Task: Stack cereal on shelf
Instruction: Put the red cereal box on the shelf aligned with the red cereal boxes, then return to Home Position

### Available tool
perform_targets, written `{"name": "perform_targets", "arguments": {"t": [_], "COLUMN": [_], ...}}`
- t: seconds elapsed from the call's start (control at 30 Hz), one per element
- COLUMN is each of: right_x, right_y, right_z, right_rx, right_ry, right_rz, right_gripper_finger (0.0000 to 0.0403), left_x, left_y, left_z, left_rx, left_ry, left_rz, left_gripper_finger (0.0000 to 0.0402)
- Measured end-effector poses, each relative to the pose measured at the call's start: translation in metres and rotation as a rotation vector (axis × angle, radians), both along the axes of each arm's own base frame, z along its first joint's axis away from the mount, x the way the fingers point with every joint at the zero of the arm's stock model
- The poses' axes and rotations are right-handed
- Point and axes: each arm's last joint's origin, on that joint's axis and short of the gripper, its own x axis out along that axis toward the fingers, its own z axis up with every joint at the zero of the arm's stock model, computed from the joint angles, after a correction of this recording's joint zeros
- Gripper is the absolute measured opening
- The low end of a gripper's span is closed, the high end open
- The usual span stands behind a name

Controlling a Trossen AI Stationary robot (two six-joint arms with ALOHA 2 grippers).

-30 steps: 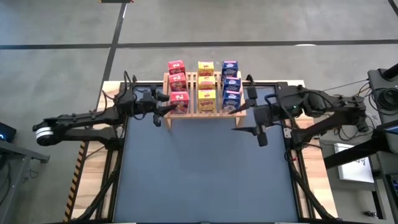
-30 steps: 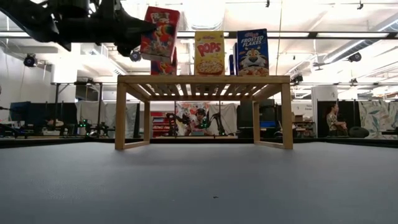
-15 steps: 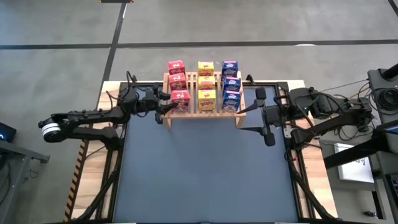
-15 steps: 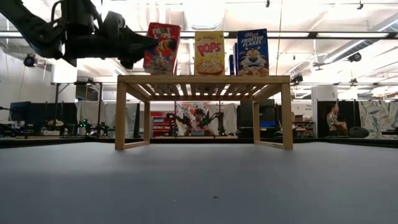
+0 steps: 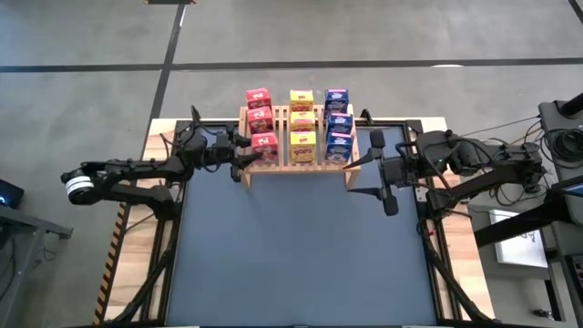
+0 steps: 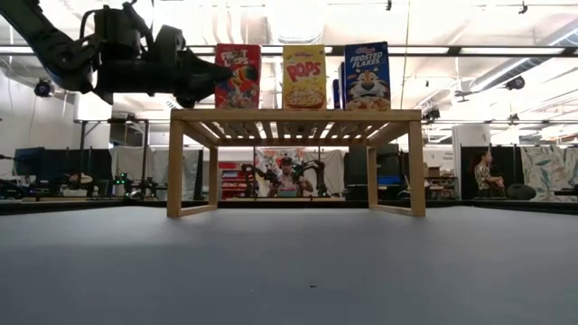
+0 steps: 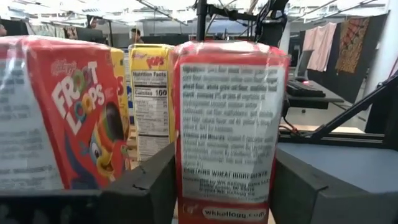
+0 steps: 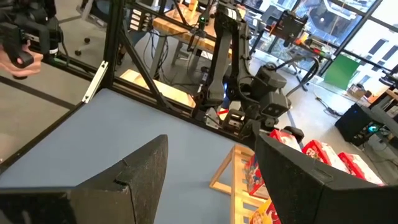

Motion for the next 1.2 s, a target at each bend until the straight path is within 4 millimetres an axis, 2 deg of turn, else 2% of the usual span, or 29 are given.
{"name": "perform_targets", "arguments": {"t": [0.23, 0.5, 0.63, 0.77, 0.93, 1.2], "right_x": [0.000, 0.000, -0.001, -0.010, -0.023, -0.046], "right_y": [0.000, 0.000, 0.000, -0.002, -0.005, -0.010], "right_z": [0.000, 0.000, 0.003, 0.005, 0.003, -0.021], "right_rx": [0.005, 0.011, 0.026, 0.033, 0.025, 0.042], "right_ry": [0.002, -0.006, -0.030, -0.030, -0.051, -0.068], "right_rz": [-0.001, -0.003, -0.007, -0.010, -0.055, -0.118], "right_gripper_finger": [0.0233, 0.0233, 0.0232, 0.0233, 0.0231, 0.0231], "left_x": [-0.003, -0.009, -0.019, -0.032, -0.050, -0.077], "left_y": [-0.001, -0.003, -0.007, -0.015, -0.027, -0.044], "left_z": [-0.003, 0.002, 0.006, 0.012, 0.029, 0.044], "left_rx": [-0.015, -0.032, -0.053, -0.064, -0.027, -0.057], "left_ry": [0.008, 0.000, 0.038, 0.055, -0.007, -0.090], "left_rz": [0.006, 0.009, 0.020, 0.023, 0.024, 0.016], "left_gripper_finger": [0.0223, 0.0242, 0.0249, 0.0253, 0.0254, 0.0244]}}
